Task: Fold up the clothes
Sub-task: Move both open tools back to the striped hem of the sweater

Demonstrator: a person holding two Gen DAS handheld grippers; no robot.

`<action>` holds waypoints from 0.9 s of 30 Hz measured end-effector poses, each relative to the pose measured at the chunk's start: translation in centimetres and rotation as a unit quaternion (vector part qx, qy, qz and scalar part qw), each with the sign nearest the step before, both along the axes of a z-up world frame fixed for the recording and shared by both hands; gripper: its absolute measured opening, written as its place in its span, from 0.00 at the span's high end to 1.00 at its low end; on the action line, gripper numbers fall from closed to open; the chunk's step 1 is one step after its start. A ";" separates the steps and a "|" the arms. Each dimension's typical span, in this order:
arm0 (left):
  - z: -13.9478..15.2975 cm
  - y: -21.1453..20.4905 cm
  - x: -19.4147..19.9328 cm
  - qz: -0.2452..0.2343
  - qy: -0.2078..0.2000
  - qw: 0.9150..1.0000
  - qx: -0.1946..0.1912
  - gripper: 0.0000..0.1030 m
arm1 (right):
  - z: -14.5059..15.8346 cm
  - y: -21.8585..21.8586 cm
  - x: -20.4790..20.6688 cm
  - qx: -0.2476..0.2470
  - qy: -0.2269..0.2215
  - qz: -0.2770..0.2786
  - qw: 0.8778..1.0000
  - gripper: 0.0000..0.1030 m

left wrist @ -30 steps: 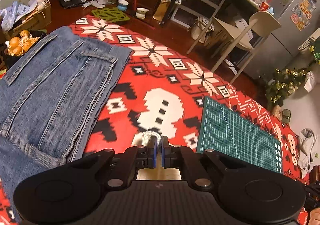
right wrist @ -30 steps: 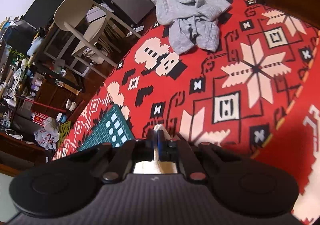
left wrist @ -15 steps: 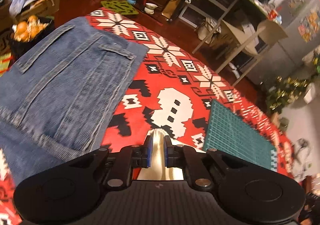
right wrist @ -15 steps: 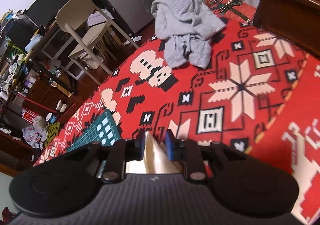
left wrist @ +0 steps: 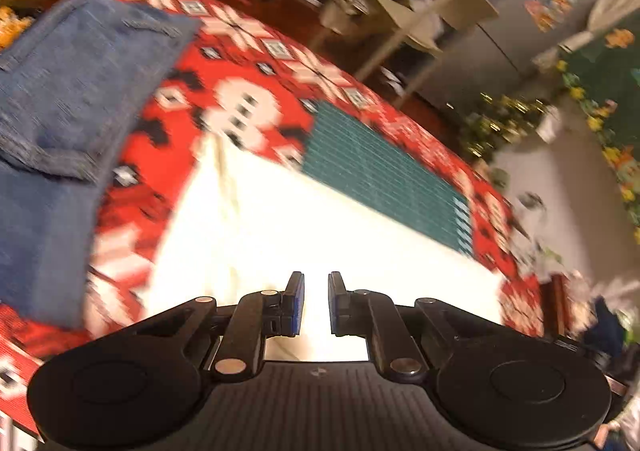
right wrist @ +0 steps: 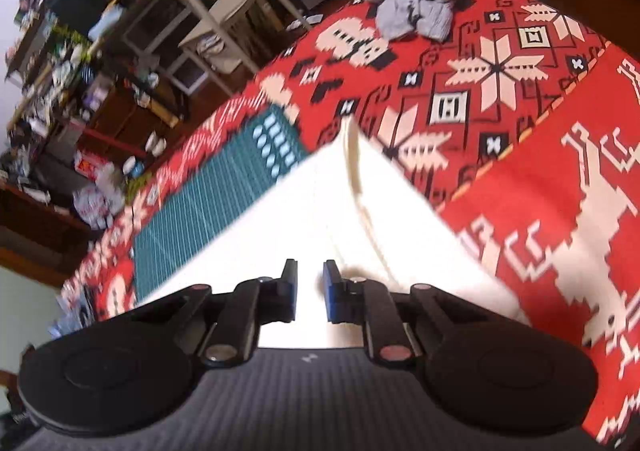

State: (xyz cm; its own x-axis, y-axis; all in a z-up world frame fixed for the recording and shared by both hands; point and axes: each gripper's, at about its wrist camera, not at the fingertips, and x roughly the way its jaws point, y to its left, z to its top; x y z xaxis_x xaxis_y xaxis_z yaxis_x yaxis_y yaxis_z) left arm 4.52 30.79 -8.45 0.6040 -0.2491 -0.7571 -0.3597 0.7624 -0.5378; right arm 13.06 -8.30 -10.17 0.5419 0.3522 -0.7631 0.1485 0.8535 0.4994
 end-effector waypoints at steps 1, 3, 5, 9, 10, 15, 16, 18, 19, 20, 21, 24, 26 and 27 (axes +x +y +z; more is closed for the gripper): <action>-0.4 -0.5 -0.1 -0.006 0.004 1.000 -0.010 0.90 | -0.1 0.3 -0.4 -0.001 0.003 0.004 1.000 0.86; -1.5 -1.5 0.0 -0.018 0.027 0.999 -0.018 0.90 | -0.3 0.8 -1.2 -0.001 0.011 0.012 1.000 0.86; -2.4 -2.5 0.3 -0.031 0.057 0.998 -0.006 0.90 | -0.6 1.2 -1.9 -0.005 0.021 0.016 1.000 0.86; -2.9 -3.3 -0.4 -0.038 0.072 0.997 -0.004 0.88 | -1.3 1.0 -3.2 -0.012 0.045 0.009 0.999 0.85; -3.0 -3.4 -0.6 -0.039 0.074 0.996 -0.005 0.84 | -1.3 0.9 -3.5 -0.010 0.048 0.008 0.999 0.85; -3.0 -4.0 -1.7 -0.044 0.079 0.996 0.000 0.82 | -1.4 0.8 -4.7 -0.018 0.058 0.014 0.998 0.83; -3.0 -4.1 -1.9 -0.045 0.080 0.996 0.005 0.81 | -1.4 0.9 -4.8 -0.023 0.060 0.019 0.998 0.83; -3.1 -4.4 -2.0 -0.045 0.080 0.996 0.014 0.81 | -1.5 1.0 -5.0 -0.038 0.058 0.024 0.997 0.83; -3.1 -4.5 -2.1 -0.045 0.080 0.996 0.018 0.81 | -1.5 1.0 -5.1 -0.038 0.058 0.026 0.997 0.83; -3.1 -4.5 -2.1 -0.045 0.079 0.996 0.022 0.81 | -1.4 1.1 -5.2 -0.039 0.058 0.029 0.997 0.83; -3.1 -4.5 -2.2 -0.047 0.076 0.996 0.024 0.81 | -1.5 1.1 -5.3 -0.039 0.058 0.032 0.997 0.83; -3.3 -4.3 -2.3 -0.044 0.072 0.996 0.021 0.81 | -1.6 1.3 -5.4 -0.041 0.057 0.040 0.997 0.82; -3.4 -4.0 -2.4 -0.039 0.070 0.997 0.011 0.81 | -1.5 1.4 -5.4 -0.043 0.054 0.046 0.997 0.78; -3.6 -3.9 -2.5 -0.036 0.069 0.997 0.005 0.81 | -1.5 1.5 -5.4 -0.044 0.053 0.049 0.996 0.73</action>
